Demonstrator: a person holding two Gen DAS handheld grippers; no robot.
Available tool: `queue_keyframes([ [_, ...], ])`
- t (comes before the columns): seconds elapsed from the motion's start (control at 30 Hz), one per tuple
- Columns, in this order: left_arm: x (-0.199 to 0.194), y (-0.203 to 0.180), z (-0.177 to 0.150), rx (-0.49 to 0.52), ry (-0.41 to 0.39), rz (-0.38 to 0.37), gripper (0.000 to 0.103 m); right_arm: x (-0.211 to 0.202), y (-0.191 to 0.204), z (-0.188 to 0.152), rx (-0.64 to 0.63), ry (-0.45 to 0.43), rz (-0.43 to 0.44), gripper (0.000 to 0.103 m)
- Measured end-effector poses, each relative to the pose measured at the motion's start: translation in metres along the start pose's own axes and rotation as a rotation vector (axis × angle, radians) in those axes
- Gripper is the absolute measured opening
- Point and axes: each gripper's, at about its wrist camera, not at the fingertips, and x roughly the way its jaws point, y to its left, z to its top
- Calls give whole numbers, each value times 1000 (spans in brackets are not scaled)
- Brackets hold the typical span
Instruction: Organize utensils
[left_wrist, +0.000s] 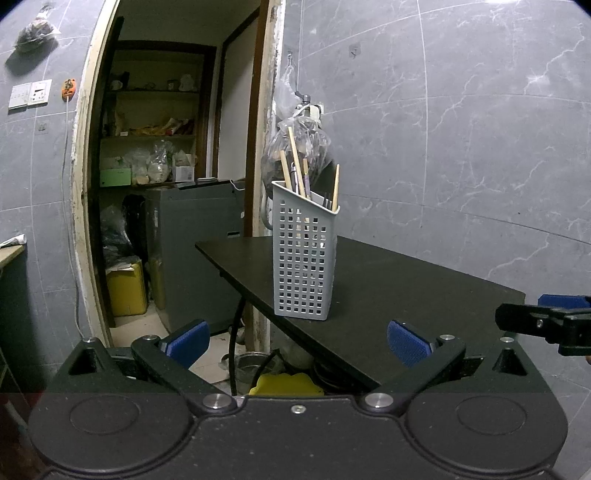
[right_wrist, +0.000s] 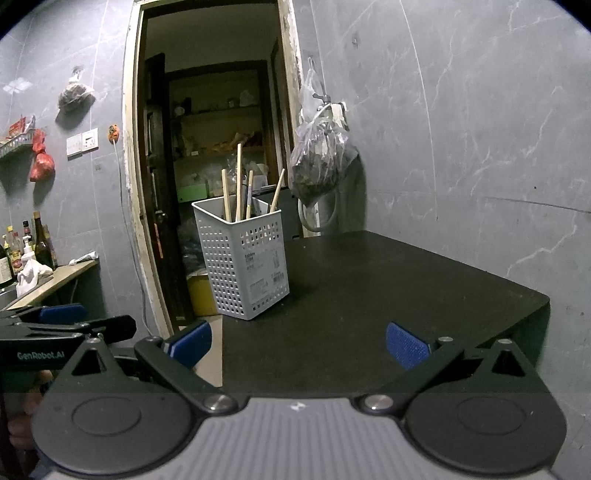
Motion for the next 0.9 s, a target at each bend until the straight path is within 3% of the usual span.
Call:
queue_keyframes([
  [0.9, 0, 0, 0, -1, 0, 1, 102, 2, 0, -2, -1, 13, 1, 103],
])
